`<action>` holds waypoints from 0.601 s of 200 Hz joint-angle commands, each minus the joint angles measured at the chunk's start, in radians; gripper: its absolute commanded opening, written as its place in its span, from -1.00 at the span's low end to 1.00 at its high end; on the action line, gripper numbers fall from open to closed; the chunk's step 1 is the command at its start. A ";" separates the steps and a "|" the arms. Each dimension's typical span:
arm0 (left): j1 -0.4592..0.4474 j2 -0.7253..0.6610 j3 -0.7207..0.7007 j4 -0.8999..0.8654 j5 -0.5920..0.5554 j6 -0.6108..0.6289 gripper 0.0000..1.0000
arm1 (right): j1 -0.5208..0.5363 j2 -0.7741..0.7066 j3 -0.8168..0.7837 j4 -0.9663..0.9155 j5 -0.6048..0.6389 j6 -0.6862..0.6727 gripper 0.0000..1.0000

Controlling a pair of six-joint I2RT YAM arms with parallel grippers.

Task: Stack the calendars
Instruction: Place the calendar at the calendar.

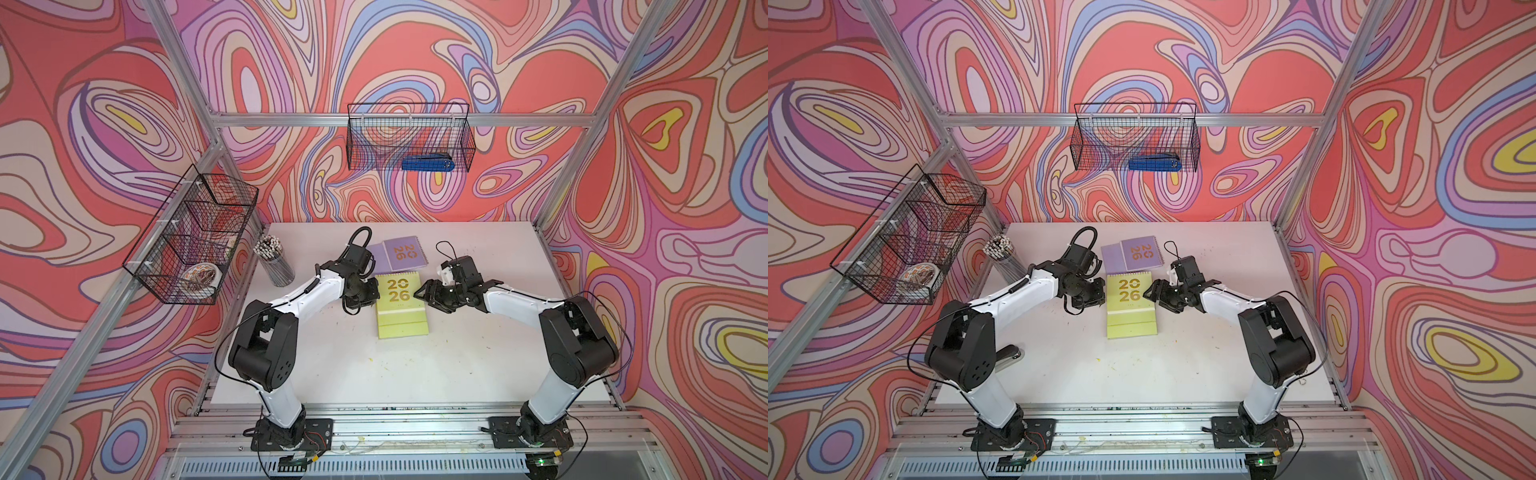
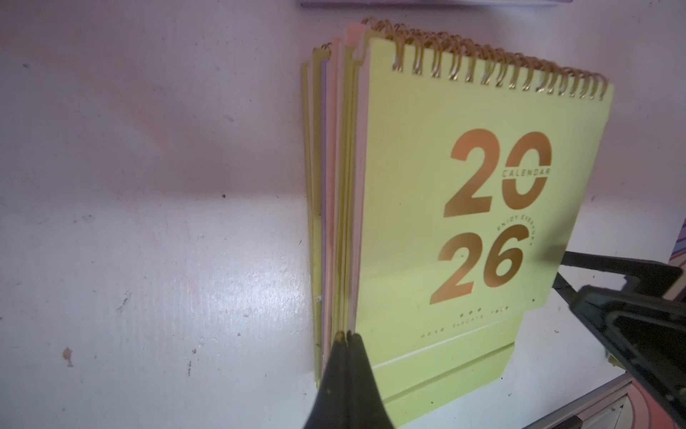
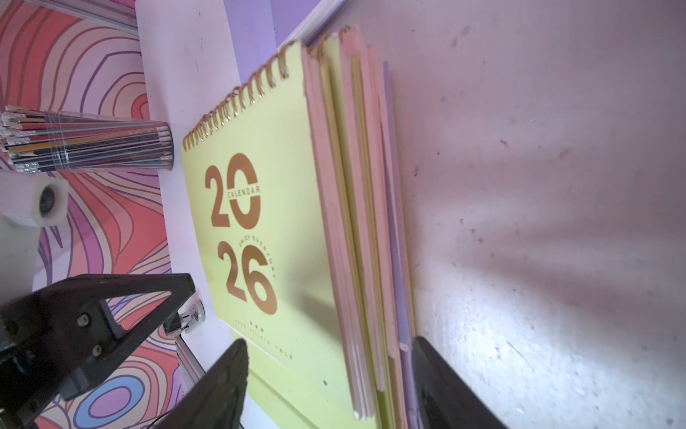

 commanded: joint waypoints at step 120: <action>-0.005 0.018 0.014 -0.043 -0.017 0.016 -1.00 | 0.024 -0.022 0.005 -0.005 0.027 -0.004 0.41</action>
